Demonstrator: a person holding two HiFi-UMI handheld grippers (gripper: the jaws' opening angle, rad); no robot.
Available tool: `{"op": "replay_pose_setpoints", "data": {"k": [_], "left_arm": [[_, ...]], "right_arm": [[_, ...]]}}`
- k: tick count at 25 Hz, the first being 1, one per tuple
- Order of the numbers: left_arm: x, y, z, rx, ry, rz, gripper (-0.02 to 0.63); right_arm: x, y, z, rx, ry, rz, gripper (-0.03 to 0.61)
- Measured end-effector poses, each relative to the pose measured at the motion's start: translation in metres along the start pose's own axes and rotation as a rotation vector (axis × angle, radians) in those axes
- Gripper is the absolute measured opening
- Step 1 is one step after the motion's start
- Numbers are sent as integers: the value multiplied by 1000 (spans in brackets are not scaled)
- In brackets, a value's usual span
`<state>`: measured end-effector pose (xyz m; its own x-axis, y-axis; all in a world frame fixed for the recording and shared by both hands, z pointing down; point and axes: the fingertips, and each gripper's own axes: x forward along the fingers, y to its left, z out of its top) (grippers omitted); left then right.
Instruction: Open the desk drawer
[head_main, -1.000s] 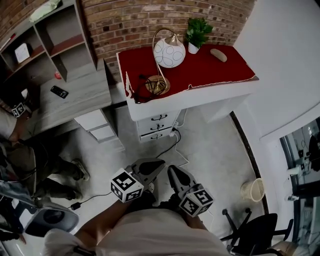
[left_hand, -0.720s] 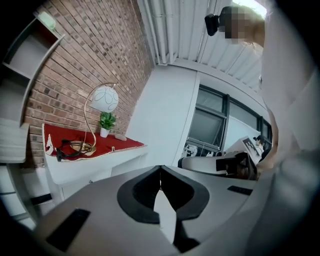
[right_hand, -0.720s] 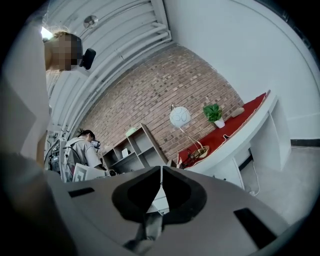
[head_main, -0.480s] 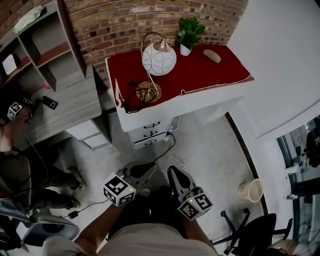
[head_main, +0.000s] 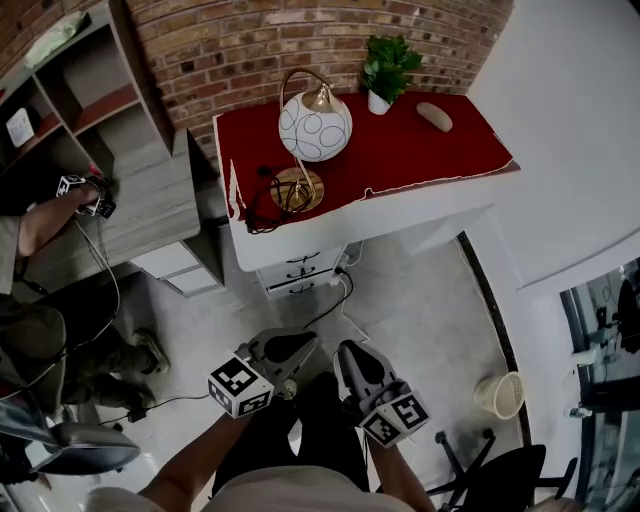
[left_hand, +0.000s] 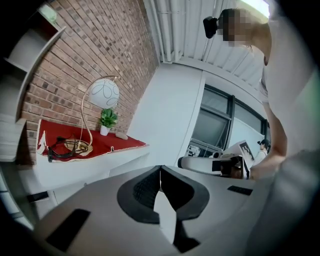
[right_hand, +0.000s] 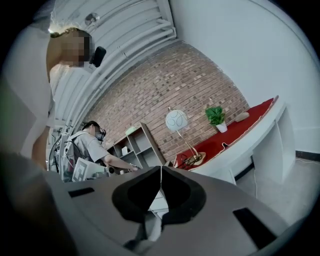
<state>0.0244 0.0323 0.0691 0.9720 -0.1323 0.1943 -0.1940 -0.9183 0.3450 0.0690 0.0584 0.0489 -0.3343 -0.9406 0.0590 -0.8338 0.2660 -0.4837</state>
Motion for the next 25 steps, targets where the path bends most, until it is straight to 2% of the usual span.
{"op": "replay_pose_setpoints", "data": {"k": [3, 10, 18, 25], "left_arm": [[13, 4, -3, 3, 7, -15, 9], [45, 35, -9, 35, -8, 5, 9], [76, 77, -37, 45, -28, 35, 9], [86, 113, -68, 28, -47, 57, 11]], "right_arm": [[11, -9, 2, -30, 3, 52, 18], [47, -46, -2, -150, 25, 85, 18], [78, -88, -4, -165, -32, 79, 18], [89, -140, -34, -98, -77, -5, 18]]}}
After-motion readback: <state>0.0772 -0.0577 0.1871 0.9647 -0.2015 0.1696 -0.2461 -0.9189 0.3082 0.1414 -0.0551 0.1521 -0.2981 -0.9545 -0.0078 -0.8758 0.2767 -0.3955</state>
